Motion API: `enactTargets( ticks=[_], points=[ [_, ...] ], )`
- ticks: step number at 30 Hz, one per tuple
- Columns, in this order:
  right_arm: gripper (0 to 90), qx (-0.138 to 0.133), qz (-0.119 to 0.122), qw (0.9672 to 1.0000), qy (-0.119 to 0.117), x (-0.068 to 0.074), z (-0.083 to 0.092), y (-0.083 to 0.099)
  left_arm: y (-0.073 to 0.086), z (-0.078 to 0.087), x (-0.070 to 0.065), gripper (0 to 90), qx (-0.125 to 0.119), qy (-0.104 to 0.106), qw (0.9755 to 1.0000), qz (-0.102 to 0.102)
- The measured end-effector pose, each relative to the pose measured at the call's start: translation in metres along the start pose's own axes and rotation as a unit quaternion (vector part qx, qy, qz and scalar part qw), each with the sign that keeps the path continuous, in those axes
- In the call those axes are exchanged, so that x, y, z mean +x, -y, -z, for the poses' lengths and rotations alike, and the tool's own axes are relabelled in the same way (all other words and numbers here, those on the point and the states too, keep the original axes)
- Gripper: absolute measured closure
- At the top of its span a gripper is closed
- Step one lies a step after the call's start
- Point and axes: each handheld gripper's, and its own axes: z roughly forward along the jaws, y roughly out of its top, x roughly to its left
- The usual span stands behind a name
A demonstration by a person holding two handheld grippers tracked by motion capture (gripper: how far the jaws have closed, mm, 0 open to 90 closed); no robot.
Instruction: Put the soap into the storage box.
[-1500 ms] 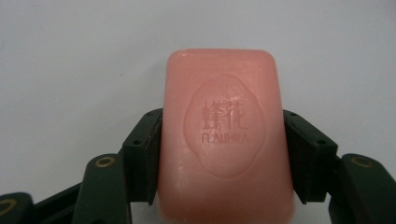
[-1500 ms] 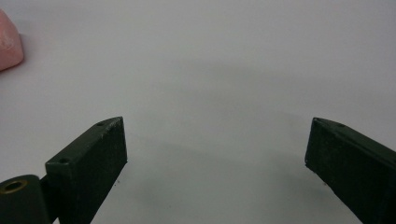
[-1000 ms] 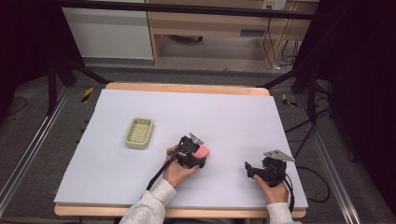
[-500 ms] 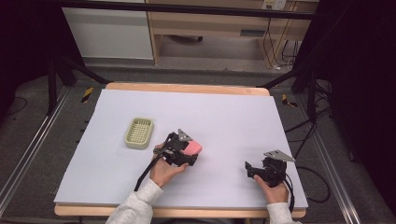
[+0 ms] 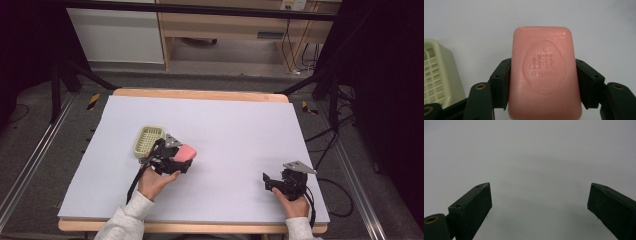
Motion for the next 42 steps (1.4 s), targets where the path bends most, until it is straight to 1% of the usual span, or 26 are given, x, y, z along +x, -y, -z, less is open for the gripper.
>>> enactTargets(
  ticks=[6, 10, 11, 12, 14, 17, 20, 25, 29, 36, 39, 40, 42],
  points=[
    [5.9, 0.001, 0.006, 1.0000, 0.000, 0.001, 0.000, 0.000, 0.006, 0.014, 0.016, 37.4, -0.007, -0.015, 0.9998, 0.011],
    [5.9, 0.001, 0.006, 1.0000, 0.000, 0.002, 0.001, 0.000, 0.009, 0.024, 0.030, 37.4, -0.015, -0.025, 0.9992, 0.027],
    [5.9, 0.001, 0.005, 1.0000, 0.000, 0.002, 0.001, 0.000, 0.009, 0.026, 0.034, 37.4, -0.018, -0.026, 0.9989, 0.034],
    [5.9, 0.000, 0.007, 1.0000, 0.001, 0.002, 0.000, 0.000, 0.010, 0.027, 0.036, 37.4, -0.020, -0.027, 0.9987, 0.038],
    [5.9, 0.000, 0.004, 1.0000, -0.001, 0.002, 0.001, 0.000, 0.011, 0.030, 0.044, 37.4, -0.022, -0.034, 0.9981, 0.047],
    [5.9, -0.001, 0.009, 1.0000, 0.000, 0.002, 0.000, 0.001, 0.012, 0.033, 0.052, 37.4, -0.026, -0.042, 0.9971, 0.058],
    [5.9, 0.000, 0.007, 1.0000, -0.001, 0.002, 0.000, 0.000, 0.011, 0.032, 0.059, 37.4, -0.027, -0.049, 0.9962, 0.066],
    [5.9, -0.001, 0.006, 1.0000, 0.000, 0.002, 0.000, 0.000, 0.012, 0.028, 0.068, 37.4, -0.021, -0.061, 0.9952, 0.073],
    [5.9, -0.002, 0.007, 1.0000, -0.001, 0.002, 0.000, 0.000, 0.012, 0.026, 0.078, 37.4, -0.022, -0.070, 0.9938, 0.083],
    [5.9, -0.001, 0.007, 1.0000, -0.002, 0.002, 0.000, 0.000, 0.011, 0.023, 0.088, 37.5, -0.022, -0.079, 0.9918, 0.098],
    [5.9, -0.001, 0.008, 1.0000, -0.002, 0.002, 0.000, 0.000, 0.010, 0.021, 0.093, 37.4, -0.025, -0.082, 0.9911, 0.102],
    [5.9, -0.001, 0.011, 0.9999, -0.001, 0.002, -0.001, 0.000, 0.010, 0.021, 0.094, 37.4, -0.023, -0.083, 0.9912, 0.100],
    [5.9, 0.000, 0.009, 1.0000, 0.000, 0.002, -0.001, -0.001, 0.010, 0.019, 0.097, 37.4, -0.022, -0.086, 0.9908, 0.102]
  ],
)
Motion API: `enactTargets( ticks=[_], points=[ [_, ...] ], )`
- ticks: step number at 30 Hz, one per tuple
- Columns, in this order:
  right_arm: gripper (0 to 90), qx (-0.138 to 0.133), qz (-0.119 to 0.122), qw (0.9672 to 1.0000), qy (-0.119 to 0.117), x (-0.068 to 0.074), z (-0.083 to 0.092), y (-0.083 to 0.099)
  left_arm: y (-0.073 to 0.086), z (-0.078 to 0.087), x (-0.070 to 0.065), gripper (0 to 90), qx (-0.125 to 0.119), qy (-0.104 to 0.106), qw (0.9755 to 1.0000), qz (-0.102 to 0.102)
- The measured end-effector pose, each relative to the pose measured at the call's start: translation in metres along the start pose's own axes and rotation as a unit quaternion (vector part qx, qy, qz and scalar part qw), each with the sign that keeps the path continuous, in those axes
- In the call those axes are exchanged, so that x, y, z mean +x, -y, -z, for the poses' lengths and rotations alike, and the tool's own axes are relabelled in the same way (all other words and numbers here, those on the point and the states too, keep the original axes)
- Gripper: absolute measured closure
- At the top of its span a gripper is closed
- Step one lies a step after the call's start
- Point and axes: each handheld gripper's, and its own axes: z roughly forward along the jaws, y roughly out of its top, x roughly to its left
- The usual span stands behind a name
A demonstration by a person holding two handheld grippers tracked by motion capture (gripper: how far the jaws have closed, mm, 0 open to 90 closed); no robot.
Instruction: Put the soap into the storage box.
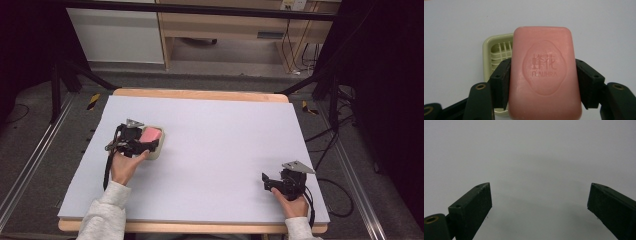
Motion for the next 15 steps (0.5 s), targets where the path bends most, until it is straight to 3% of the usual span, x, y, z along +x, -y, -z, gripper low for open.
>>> enactTargets(
  ticks=[15],
  points=[
    [5.8, 0.000, 0.001, 1.0000, 0.000, 0.001, -0.001, -0.001, -0.002, -0.020, 0.013, 37.4, 0.004, -0.024, 0.9996, 0.015]
  ],
)
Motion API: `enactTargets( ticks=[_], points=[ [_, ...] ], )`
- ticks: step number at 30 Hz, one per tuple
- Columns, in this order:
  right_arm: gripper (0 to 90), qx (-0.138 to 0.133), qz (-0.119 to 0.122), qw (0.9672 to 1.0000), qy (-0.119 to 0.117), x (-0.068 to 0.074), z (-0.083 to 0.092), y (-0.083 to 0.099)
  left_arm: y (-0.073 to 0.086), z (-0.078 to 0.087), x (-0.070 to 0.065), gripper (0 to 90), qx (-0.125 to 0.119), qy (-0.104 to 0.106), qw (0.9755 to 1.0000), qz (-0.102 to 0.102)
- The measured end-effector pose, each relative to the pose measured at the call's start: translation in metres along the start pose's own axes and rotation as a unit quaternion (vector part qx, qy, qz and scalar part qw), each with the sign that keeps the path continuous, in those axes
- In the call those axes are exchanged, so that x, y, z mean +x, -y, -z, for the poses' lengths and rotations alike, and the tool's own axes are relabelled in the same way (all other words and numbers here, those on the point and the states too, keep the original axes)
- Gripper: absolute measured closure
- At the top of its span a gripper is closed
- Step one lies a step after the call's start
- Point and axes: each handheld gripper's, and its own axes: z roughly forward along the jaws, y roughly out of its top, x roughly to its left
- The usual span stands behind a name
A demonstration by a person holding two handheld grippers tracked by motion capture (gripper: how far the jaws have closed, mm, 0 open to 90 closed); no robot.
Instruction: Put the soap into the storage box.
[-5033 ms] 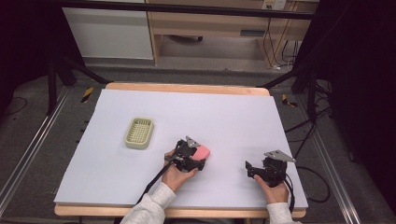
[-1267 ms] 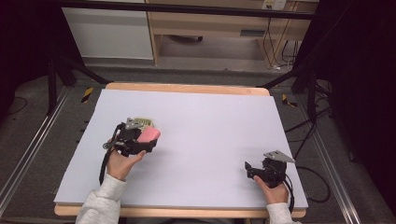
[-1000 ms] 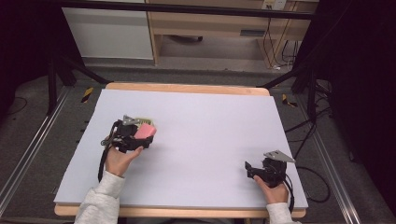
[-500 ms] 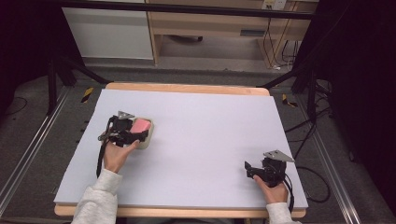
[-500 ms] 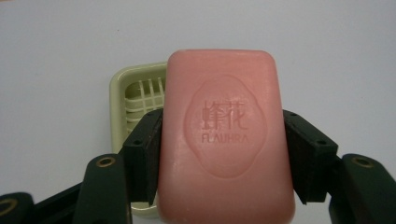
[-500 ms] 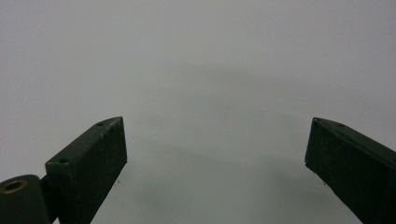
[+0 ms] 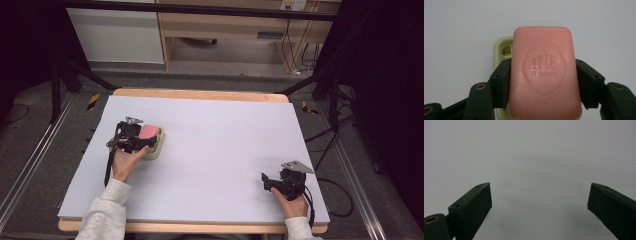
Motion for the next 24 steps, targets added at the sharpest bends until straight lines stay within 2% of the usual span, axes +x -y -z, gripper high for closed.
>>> enactTargets(
  ticks=[10, 24],
  points=[
    [5.8, -0.002, -0.001, 1.0000, -0.004, 0.000, 0.000, 0.000, 0.004, -0.013, 0.006, 37.4, 0.009, -0.005, 0.9999, 0.013],
    [5.7, -0.001, 0.000, 1.0000, -0.004, 0.001, 0.000, -0.001, 0.008, -0.023, 0.007, 37.4, 0.019, -0.013, 0.9996, 0.017]
  ],
)
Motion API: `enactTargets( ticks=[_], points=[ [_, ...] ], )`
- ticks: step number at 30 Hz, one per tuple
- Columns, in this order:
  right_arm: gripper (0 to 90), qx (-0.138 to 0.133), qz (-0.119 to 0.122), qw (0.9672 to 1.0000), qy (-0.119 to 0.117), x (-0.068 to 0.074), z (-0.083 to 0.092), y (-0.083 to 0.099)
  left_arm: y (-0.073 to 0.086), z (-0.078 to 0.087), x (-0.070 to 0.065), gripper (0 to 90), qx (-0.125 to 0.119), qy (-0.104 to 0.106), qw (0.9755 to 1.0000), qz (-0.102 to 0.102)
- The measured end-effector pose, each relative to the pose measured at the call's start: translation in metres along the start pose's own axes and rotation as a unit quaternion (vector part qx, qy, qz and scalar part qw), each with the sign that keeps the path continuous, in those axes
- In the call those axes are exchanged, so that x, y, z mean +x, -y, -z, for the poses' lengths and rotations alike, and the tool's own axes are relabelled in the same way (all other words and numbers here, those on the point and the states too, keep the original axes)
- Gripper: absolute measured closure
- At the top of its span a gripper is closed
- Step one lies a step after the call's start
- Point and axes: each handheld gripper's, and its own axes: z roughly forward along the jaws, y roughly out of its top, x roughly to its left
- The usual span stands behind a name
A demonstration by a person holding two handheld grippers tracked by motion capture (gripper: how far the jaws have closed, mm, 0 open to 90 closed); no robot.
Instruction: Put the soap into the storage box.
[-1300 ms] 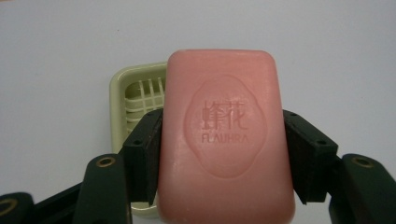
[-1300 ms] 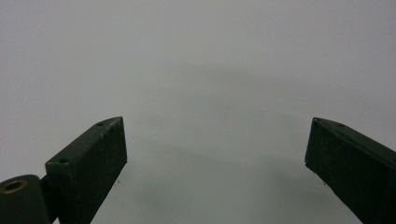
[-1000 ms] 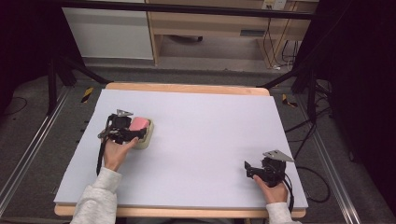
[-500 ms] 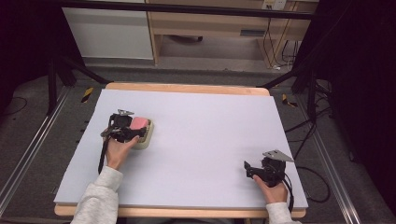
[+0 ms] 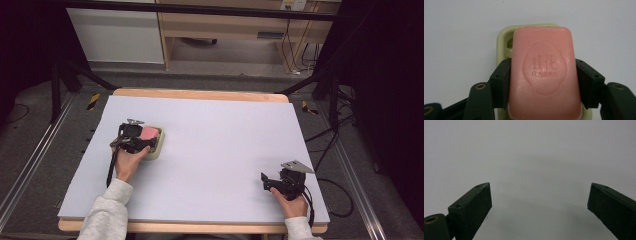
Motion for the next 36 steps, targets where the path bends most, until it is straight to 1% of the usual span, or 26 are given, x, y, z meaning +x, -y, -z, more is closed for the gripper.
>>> enactTargets(
  ticks=[7, 13, 19, 28, 36],
  points=[
    [5.7, 0.000, -0.001, 1.0000, -0.001, 0.0000, 0.0002, 0.0000, 0.0008, -0.0024, -0.0018, 37.4, 0.001, 0.000, 1.0000, -0.003],
    [5.7, 0.001, 0.000, 1.0000, 0.000, -0.0001, -0.0001, 0.0000, 0.0016, -0.0047, -0.0006, 37.4, 0.004, 0.000, 1.0000, 0.000],
    [5.7, 0.001, -0.001, 1.0000, -0.001, 0.0000, 0.0000, -0.0001, 0.0030, -0.0076, -0.0019, 37.4, 0.006, -0.004, 1.0000, -0.001],
    [5.6, -0.001, -0.004, 1.0000, -0.002, -0.0003, 0.0003, 0.0001, 0.0027, -0.0089, -0.0010, 37.3, 0.003, -0.001, 1.0000, 0.004],
    [5.5, -0.001, -0.002, 1.0000, -0.002, -0.0008, 0.0001, 0.0001, 0.0030, -0.0083, -0.0007, 37.0, 0.004, 0.001, 1.0000, -0.001]
  ],
)
